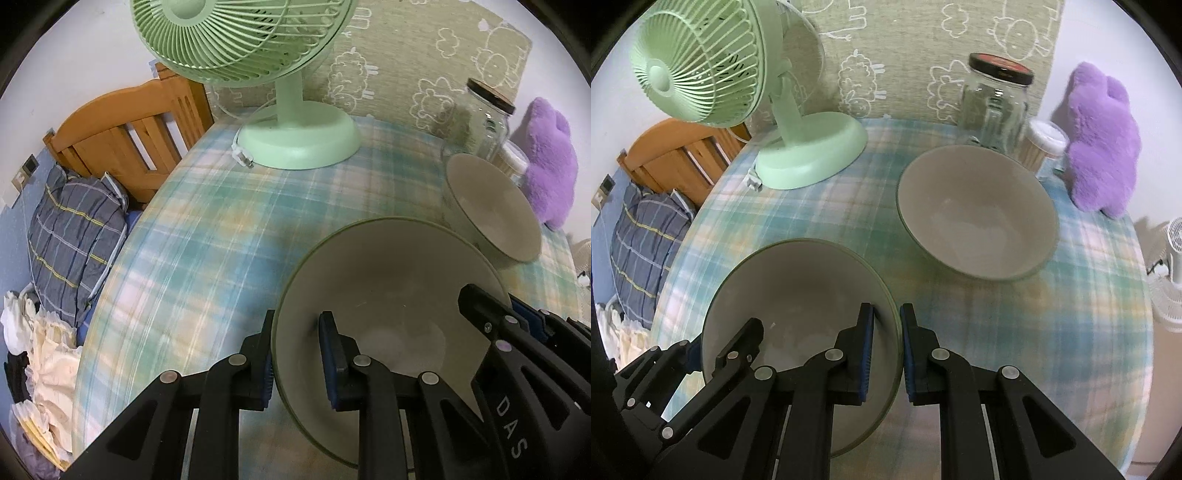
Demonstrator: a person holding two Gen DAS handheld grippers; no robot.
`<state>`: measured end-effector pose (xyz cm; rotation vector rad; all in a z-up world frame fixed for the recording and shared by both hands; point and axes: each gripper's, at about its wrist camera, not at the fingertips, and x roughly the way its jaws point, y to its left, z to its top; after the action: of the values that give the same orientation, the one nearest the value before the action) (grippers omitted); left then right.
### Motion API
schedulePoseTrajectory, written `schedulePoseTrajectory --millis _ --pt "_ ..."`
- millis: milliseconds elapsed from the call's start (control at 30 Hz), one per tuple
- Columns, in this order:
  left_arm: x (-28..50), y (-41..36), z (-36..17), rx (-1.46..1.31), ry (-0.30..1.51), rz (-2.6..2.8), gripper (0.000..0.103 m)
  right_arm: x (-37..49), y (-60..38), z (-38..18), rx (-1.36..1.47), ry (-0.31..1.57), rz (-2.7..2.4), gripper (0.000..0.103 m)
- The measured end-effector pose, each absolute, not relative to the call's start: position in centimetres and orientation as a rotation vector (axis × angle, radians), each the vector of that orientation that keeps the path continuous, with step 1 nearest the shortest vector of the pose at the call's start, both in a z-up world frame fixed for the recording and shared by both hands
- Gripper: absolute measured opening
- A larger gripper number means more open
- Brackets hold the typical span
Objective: Organize plates and bowls
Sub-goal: 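Lift the bowl and carry it toward the plate stack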
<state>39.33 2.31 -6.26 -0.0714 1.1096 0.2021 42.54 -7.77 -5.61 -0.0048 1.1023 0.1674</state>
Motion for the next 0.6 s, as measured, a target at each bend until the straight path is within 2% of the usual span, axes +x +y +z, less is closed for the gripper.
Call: schedulePoseTrajectory --millis 600 --pt "32.4 0.5 -0.6 -0.032 1.05 0.081 0.019 33.9 -10.0 0.3 0.053 1.049 0.044 0.017"
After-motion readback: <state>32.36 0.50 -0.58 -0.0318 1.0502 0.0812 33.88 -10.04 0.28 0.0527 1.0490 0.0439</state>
